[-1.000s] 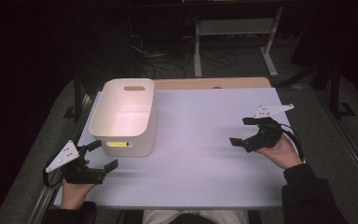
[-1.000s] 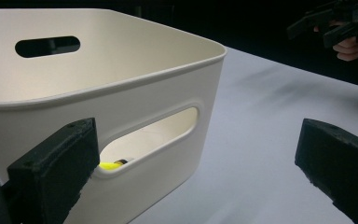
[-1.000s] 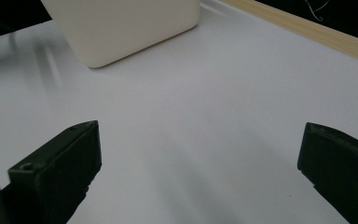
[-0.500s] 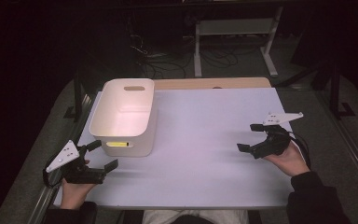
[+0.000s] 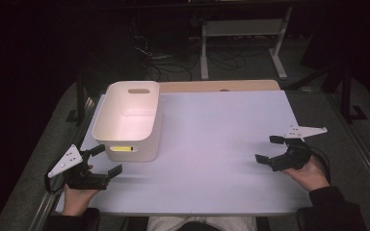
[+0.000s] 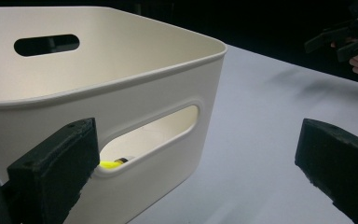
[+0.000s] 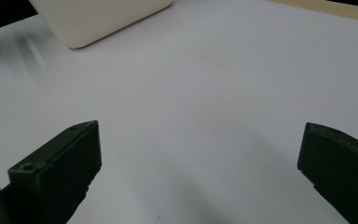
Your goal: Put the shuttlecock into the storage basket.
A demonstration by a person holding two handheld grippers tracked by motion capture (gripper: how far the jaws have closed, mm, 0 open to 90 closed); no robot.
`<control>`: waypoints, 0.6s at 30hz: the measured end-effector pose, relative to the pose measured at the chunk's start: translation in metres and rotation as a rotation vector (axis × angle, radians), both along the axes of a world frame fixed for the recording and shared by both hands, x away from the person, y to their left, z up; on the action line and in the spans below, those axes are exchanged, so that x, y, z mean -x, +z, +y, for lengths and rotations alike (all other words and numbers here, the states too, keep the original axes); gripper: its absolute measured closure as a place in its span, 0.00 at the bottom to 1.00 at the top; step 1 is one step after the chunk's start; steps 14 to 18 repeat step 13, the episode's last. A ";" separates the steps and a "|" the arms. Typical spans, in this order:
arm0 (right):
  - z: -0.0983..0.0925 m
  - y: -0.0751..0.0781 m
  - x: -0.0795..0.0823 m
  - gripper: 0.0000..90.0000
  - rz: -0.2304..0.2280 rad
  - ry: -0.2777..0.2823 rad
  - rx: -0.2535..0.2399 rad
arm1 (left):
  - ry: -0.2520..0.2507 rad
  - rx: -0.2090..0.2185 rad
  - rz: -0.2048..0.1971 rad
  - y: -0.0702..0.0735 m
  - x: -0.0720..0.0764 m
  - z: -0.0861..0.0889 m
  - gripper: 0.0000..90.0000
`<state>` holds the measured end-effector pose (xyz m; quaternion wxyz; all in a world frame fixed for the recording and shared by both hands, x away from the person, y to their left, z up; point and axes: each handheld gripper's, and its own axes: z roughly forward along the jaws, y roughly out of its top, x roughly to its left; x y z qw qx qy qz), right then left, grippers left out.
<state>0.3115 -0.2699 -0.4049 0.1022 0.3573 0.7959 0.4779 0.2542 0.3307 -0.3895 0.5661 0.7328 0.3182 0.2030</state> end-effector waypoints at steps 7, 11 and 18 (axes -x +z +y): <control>-0.007 -0.008 0.007 0.00 0.001 -0.013 -0.001 | 0.002 0.000 0.000 0.000 0.000 0.000 0.00; -0.009 -0.010 0.012 0.00 -0.010 -0.020 -0.005 | 0.000 -0.001 0.000 0.000 0.000 0.000 0.00; -0.010 -0.011 0.013 0.00 -0.008 -0.022 -0.004 | -0.001 -0.001 -0.001 0.000 0.000 0.000 0.00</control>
